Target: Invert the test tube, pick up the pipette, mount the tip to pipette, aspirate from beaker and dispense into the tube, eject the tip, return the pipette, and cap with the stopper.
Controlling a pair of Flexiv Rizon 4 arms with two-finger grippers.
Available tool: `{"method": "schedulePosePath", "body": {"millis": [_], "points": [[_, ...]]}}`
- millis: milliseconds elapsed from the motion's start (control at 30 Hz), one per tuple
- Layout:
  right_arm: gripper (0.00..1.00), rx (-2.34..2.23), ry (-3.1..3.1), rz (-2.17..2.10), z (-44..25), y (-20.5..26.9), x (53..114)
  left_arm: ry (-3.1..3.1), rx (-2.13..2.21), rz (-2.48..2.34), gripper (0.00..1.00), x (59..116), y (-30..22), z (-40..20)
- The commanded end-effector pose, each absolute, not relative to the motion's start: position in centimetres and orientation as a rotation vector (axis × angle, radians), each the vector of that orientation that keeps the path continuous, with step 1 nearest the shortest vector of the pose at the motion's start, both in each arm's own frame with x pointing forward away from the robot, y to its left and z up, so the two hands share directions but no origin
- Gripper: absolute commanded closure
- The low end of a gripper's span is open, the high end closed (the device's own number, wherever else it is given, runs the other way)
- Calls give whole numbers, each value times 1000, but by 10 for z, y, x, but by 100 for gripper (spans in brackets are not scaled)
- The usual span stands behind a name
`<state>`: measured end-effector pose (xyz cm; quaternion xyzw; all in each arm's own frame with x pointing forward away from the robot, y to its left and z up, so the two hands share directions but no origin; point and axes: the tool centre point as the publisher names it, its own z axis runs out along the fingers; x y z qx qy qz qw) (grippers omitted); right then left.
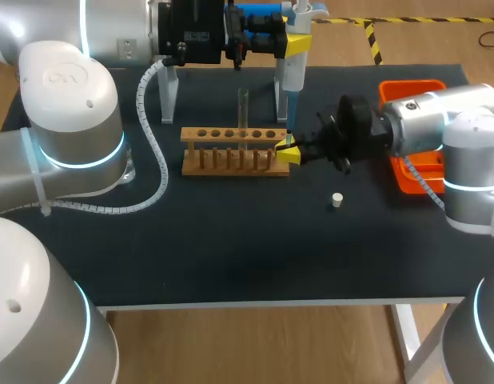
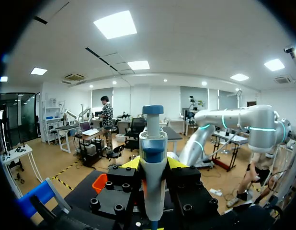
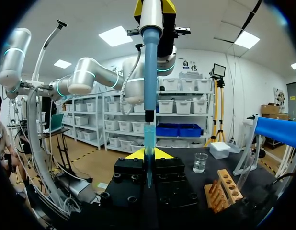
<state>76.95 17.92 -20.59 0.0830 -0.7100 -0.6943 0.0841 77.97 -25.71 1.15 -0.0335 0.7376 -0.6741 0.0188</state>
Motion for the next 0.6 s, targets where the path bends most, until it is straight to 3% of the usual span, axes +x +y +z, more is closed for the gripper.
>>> {"method": "schedulePosePath", "body": {"millis": [33,600], "points": [[100,247,-2123,-2068,-204,179,769,2292,-105,-2091,100,779,-257,12],[100,256,-2126,-2069,-199,179,770,2292,-105,-2091,100,779,-257,12]]}}
